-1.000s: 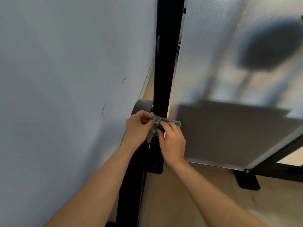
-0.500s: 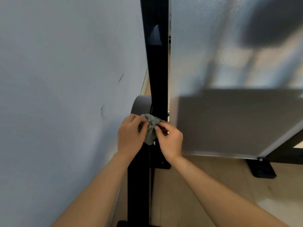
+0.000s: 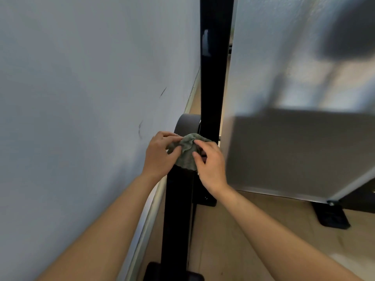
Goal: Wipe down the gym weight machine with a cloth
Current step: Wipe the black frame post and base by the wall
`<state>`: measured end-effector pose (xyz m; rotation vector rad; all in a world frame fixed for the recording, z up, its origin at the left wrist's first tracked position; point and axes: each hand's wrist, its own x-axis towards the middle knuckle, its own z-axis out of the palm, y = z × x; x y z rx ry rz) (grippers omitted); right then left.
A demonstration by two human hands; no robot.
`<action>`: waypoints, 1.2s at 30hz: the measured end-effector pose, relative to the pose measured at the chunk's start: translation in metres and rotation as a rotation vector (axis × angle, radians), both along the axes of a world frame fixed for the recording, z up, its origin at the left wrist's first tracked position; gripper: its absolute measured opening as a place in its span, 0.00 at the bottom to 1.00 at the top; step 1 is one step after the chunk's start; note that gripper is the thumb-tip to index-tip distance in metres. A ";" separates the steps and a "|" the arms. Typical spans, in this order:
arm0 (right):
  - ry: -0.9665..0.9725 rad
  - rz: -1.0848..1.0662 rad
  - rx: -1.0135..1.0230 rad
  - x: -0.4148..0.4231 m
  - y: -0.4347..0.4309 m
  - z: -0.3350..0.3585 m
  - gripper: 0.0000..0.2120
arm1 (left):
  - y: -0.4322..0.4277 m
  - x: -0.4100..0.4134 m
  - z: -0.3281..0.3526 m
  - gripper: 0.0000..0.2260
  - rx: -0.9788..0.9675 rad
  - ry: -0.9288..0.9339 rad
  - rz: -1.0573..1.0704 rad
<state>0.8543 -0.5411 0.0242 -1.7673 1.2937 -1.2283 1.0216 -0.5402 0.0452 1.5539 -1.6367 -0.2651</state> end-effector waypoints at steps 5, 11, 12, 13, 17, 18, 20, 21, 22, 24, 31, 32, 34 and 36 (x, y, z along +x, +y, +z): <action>-0.076 -0.033 0.081 -0.005 0.013 -0.009 0.14 | 0.020 0.005 -0.006 0.10 0.004 -0.051 -0.006; 0.006 0.003 0.093 -0.009 0.044 -0.029 0.16 | 0.052 0.009 -0.023 0.10 0.119 -0.172 -0.036; 0.026 0.016 0.093 -0.009 0.050 -0.034 0.16 | 0.058 0.010 -0.029 0.10 0.147 -0.179 -0.036; 0.041 0.023 0.099 -0.010 0.054 -0.039 0.16 | 0.065 0.011 -0.034 0.10 0.172 -0.178 -0.029; 0.081 0.030 0.137 -0.013 0.069 -0.053 0.13 | 0.083 0.008 -0.047 0.11 0.271 -0.174 0.039; 0.079 0.020 0.144 -0.013 0.074 -0.056 0.11 | 0.086 0.007 -0.049 0.11 0.294 -0.178 0.047; 0.030 -0.026 0.180 -0.010 0.085 -0.066 0.08 | 0.092 0.006 -0.051 0.11 0.348 -0.182 0.048; -0.012 -0.055 0.209 -0.008 0.092 -0.072 0.07 | 0.096 0.006 -0.053 0.11 0.384 -0.177 0.045; -0.055 -0.082 0.240 -0.005 0.100 -0.079 0.06 | 0.102 0.006 -0.057 0.11 0.423 -0.174 0.041; -0.112 -0.112 0.299 0.000 0.115 -0.095 0.05 | 0.118 0.003 -0.068 0.11 0.492 -0.183 0.041; -0.089 -0.092 0.346 0.000 0.147 -0.143 0.09 | 0.167 -0.005 -0.120 0.11 0.699 -0.012 0.205; -0.077 -0.080 0.360 -0.002 0.152 -0.147 0.10 | 0.171 -0.005 -0.125 0.11 0.731 0.008 0.219; -0.042 -0.057 0.395 -0.005 0.161 -0.156 0.11 | 0.180 -0.006 -0.136 0.12 0.786 0.032 0.246; -0.012 -0.045 0.459 -0.006 0.172 -0.166 0.12 | 0.187 -0.006 -0.146 0.12 0.834 0.059 0.289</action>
